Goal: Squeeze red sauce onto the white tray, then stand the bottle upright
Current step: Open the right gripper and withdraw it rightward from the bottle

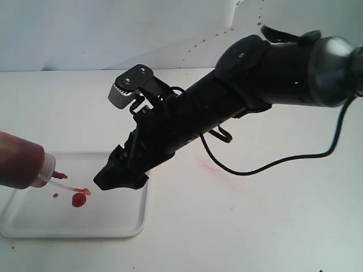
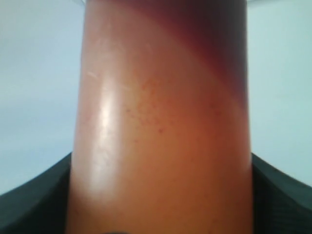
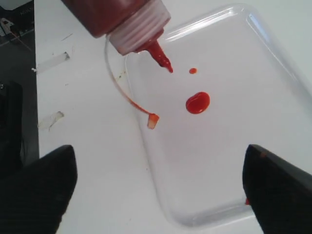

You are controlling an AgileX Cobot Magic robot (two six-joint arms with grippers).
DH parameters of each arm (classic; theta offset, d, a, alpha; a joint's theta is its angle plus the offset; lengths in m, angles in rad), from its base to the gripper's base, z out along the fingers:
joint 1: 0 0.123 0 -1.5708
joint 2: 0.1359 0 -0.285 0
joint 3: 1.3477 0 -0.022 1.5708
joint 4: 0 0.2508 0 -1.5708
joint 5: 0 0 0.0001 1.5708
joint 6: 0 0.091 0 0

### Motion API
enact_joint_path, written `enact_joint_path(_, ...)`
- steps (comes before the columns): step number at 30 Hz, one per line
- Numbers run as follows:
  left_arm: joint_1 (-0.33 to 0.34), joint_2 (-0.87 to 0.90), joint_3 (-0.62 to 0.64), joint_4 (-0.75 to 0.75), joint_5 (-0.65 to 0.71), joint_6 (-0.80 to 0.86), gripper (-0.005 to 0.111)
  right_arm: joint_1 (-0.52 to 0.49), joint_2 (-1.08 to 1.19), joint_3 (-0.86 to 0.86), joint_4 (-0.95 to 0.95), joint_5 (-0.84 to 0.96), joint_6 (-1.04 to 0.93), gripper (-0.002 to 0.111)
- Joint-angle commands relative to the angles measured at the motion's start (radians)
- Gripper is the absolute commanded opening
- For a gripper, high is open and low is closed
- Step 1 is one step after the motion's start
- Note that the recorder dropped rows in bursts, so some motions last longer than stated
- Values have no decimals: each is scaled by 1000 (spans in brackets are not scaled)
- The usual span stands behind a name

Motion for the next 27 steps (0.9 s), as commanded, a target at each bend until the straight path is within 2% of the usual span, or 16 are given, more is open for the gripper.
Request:
enact_joint_path(1, -3, -15, -1, -43, -4, -16, 0, -8, -134, 120, -69, -44, 41, 64)
enact_joint_path(7, -3, -15, -1, -54, -4, -79, 0, -8, -309, 287, -202, -140, 141, 25)
enact_joint_path(13, -3, -15, -1, -62, -4, -225, 0, -8, -479, 429, -261, -157, 177, 0)
enact_joint_path(20, -3, -15, -1, -187, -4, -259, 0, -8, -675, 497, -283, -171, 262, 0)
enact_joint_path(27, -3, -15, -1, -274, -13, -333, 0, -8, -871, 523, -468, -107, 422, 0)
